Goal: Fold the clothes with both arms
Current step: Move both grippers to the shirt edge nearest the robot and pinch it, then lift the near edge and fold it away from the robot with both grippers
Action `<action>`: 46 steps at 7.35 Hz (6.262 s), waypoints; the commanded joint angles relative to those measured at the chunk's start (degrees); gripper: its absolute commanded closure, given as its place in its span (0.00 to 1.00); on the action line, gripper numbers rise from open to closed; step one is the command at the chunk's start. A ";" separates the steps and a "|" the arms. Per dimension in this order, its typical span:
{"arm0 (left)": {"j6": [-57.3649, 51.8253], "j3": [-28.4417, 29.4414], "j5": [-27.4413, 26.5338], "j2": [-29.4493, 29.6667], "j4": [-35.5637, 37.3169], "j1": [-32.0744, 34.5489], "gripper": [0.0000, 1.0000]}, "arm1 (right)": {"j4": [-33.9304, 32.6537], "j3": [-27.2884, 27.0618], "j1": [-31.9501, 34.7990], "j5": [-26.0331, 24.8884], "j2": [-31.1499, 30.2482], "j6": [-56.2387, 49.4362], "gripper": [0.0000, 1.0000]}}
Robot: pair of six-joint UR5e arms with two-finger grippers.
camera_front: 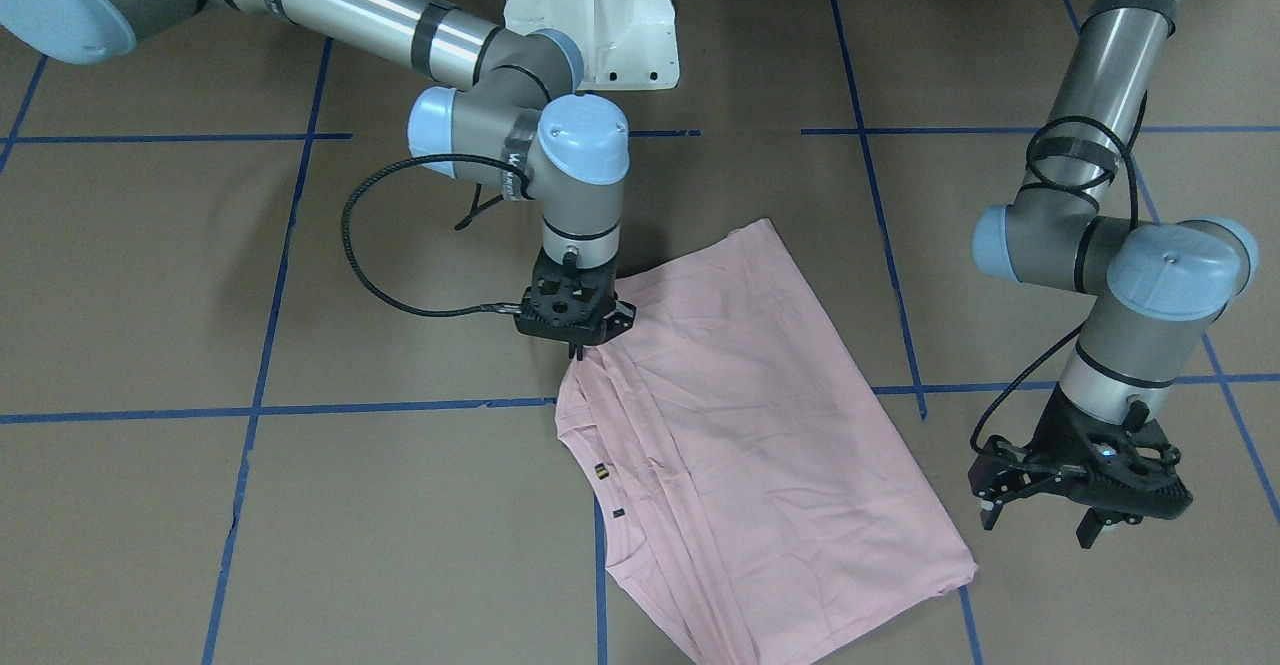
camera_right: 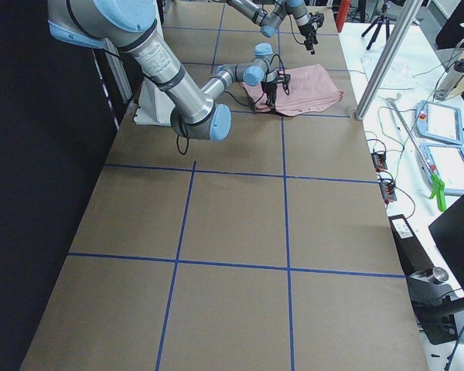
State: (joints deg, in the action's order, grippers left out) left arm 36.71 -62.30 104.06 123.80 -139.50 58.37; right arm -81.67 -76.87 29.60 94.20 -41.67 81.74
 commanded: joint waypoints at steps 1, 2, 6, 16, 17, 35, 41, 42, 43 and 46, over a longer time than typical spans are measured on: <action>0.03 -0.54 0.09 0.03 0.02 -0.10 0.00 | -1.37 -18.40 -5.83 -6.53 -13.99 0.18 1.00; 0.03 -0.63 0.09 0.03 0.02 -0.10 0.00 | -3.99 -25.27 -9.87 -9.88 -17.79 0.79 1.00; 5.52 -6.92 2.26 -1.72 1.07 -0.98 0.00 | -8.94 -30.61 -17.64 -16.76 -19.85 4.92 1.00; 53.38 -49.85 -12.39 -18.16 28.31 -42.54 0.22 | -8.85 -32.46 -17.64 -16.68 -21.35 4.92 1.00; 53.38 -49.24 -12.39 -18.33 28.41 -43.25 0.22 | -8.85 -32.46 -17.64 -16.68 -21.43 4.92 1.00; 52.68 -49.23 -12.30 -18.95 30.34 -46.25 1.00 | -8.94 -32.37 -17.47 -16.76 -21.87 4.92 1.00; 51.10 -71.68 -7.75 -17.29 49.81 -46.07 1.00 | -10.16 -44.99 -17.99 -16.24 -28.54 4.92 1.00; 51.10 -74.95 -7.65 -15.89 53.86 -46.07 1.00 | -14.52 -48.68 -19.47 -16.24 -28.55 4.92 1.00; 51.10 -75.16 -7.65 -14.22 55.98 -46.16 1.00 | -16.39 -49.85 -20.36 -16.24 -28.38 5.53 1.00; 47.88 -69.21 -8.26 -12.02 55.74 -44.94 1.00 | -16.41 -43.48 -20.73 -16.59 -24.27 5.71 1.00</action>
State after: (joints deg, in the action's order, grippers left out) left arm 87.00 -134.26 96.23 110.29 -83.91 12.49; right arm -97.99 -123.37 8.62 77.78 -68.15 87.40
